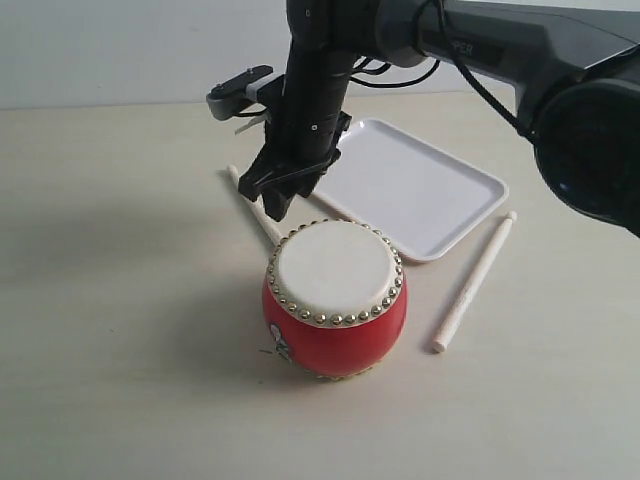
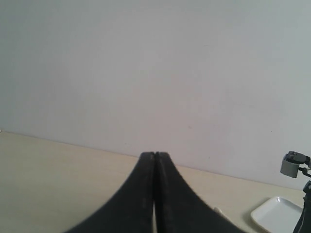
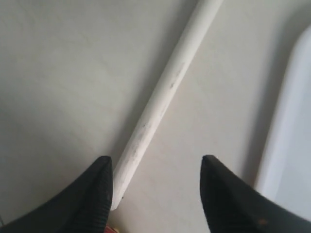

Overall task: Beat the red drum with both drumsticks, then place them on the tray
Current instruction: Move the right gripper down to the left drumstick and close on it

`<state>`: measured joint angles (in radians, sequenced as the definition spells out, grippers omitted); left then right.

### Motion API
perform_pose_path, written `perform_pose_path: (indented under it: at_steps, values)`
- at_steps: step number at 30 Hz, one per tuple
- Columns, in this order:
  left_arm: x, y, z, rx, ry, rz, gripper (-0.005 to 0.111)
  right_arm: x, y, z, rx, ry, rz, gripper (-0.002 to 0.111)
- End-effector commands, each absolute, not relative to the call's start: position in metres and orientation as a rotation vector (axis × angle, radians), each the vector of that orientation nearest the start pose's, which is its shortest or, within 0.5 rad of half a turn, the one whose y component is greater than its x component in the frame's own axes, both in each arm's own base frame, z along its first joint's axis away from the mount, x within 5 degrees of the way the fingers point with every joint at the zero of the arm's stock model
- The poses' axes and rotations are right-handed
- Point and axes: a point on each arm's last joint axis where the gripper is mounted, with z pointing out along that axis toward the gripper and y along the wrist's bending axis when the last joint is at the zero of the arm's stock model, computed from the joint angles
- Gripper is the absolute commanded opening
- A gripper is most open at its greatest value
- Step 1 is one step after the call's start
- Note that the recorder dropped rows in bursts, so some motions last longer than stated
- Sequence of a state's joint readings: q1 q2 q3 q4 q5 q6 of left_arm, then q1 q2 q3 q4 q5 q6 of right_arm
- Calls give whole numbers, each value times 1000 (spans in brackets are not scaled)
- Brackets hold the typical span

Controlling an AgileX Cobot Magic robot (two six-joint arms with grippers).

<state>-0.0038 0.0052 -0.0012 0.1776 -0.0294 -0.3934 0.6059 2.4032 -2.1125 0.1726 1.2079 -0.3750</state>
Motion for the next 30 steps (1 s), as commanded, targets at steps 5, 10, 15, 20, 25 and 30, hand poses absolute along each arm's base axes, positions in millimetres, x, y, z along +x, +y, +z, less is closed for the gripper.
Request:
perform_pose_path:
  at_steps: [5, 10, 15, 20, 25, 30]
  values:
    - [56, -1, 216, -159, 1444, -189, 0, 418, 309, 161, -1262, 2656, 326, 56]
    - [56, -1, 216, -159, 1444, -189, 0, 427, 314, 151, -1239, 2648, 327, 56]
    - [56, -1, 216, -159, 1444, -189, 0, 428, 315, 141, -1237, 2667, 313, 56]
    - [56, -1, 216, -159, 1444, -189, 0, 428, 314, 131, -1243, 2685, 306, 56]
    - [56, -1, 216, -159, 1444, -189, 0, 427, 316, 131, -1243, 2685, 317, 56]
    - [56, -1, 216, -159, 1444, -189, 0, 427, 316, 126, -1245, 2694, 315, 56]
